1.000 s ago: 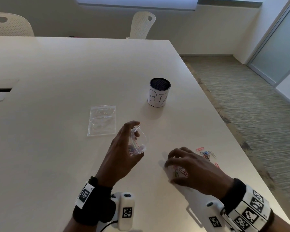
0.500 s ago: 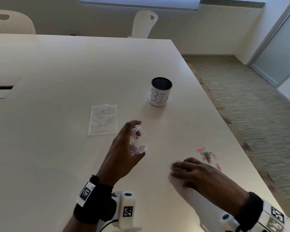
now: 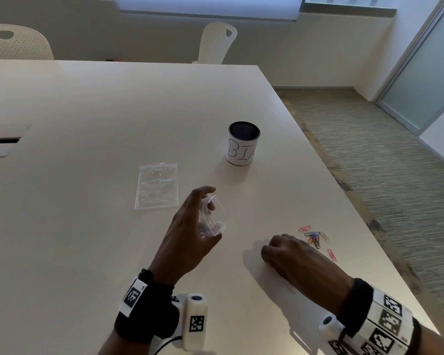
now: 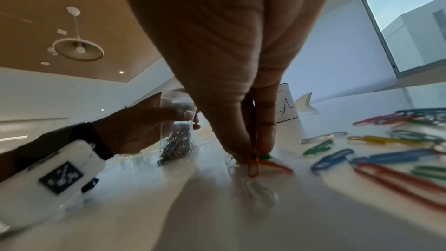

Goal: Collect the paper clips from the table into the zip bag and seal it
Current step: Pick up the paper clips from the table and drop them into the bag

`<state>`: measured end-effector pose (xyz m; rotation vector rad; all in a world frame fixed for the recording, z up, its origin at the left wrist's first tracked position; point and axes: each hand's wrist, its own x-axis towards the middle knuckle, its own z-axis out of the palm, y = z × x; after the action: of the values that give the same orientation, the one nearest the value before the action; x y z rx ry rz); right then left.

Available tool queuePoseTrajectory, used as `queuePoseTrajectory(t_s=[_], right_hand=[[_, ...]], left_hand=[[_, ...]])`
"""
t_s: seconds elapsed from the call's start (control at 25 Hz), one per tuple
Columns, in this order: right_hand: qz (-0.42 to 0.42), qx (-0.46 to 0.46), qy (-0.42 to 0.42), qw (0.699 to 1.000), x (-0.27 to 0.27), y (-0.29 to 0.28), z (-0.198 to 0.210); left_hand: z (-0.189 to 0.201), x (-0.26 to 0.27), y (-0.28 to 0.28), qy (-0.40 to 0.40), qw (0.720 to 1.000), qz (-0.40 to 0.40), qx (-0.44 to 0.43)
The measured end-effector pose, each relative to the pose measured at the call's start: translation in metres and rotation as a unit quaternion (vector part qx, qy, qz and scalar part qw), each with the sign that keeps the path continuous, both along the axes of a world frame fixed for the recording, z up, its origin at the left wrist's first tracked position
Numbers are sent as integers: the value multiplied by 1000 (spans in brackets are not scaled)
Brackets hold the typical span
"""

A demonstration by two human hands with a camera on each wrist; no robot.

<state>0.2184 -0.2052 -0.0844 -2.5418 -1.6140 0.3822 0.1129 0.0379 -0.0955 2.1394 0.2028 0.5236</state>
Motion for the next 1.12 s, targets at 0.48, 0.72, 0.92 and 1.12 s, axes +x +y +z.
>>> queuePoseTrajectory(t_s=[0.48, 0.72, 0.92, 1.12], right_hand=[[-200, 184, 256, 928, 39, 26, 21], [-215, 366, 380, 822, 13, 64, 61], [-195, 447, 237, 840, -2, 100, 56], [-129, 383, 183, 896, -12, 101, 44]], left_hand=[[0, -1, 1, 5, 1000, 2, -4], [0, -1, 1, 11, 1000, -2, 5], [1, -1, 1, 20, 1000, 3, 13], [-1, -1, 4, 31, 1000, 5, 0]])
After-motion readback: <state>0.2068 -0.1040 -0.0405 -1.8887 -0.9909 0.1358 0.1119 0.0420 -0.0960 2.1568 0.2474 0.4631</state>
